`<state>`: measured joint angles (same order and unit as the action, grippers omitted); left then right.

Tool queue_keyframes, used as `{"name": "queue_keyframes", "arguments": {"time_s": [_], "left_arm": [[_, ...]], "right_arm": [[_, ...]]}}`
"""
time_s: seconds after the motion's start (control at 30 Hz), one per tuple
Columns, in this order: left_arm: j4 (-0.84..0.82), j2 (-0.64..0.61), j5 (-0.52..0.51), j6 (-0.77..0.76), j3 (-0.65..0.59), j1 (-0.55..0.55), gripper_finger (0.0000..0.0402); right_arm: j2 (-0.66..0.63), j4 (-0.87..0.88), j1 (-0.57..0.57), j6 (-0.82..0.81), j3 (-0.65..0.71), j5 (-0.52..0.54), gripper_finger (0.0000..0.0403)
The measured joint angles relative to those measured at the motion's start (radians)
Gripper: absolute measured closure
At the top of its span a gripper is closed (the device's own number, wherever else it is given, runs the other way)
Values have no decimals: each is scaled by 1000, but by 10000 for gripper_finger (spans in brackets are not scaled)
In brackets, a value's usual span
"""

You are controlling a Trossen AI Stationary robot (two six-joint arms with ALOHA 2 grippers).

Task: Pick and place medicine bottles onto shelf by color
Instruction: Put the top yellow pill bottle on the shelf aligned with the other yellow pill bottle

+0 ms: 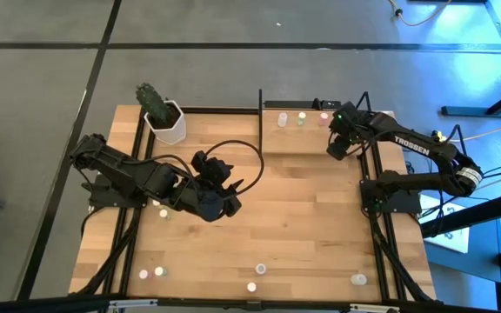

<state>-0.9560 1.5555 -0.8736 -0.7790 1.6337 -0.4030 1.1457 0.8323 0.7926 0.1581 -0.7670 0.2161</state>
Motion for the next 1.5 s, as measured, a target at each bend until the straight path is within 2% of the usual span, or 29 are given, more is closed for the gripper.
{"name": "queue_keyframes", "arguments": {"time_s": [0.5, 1.0, 1.27, 1.5], "left_arm": [[0, 0, 0, 1, 0, 0, 182], [0, 0, 0, 3, 0, 2, 182], [0, 0, 0, 1, 0, 2, 182], [0, 0, 0, 1, 0, 2, 182]], "right_arm": [[0, -32, 2, -17, 0, -34, 282], [0, -40, 8, 370, 0, -30, 282], [0, -37, 43, 276, 0, -36, 282], [0, -36, 43, 274, 0, -77, 282]]}}
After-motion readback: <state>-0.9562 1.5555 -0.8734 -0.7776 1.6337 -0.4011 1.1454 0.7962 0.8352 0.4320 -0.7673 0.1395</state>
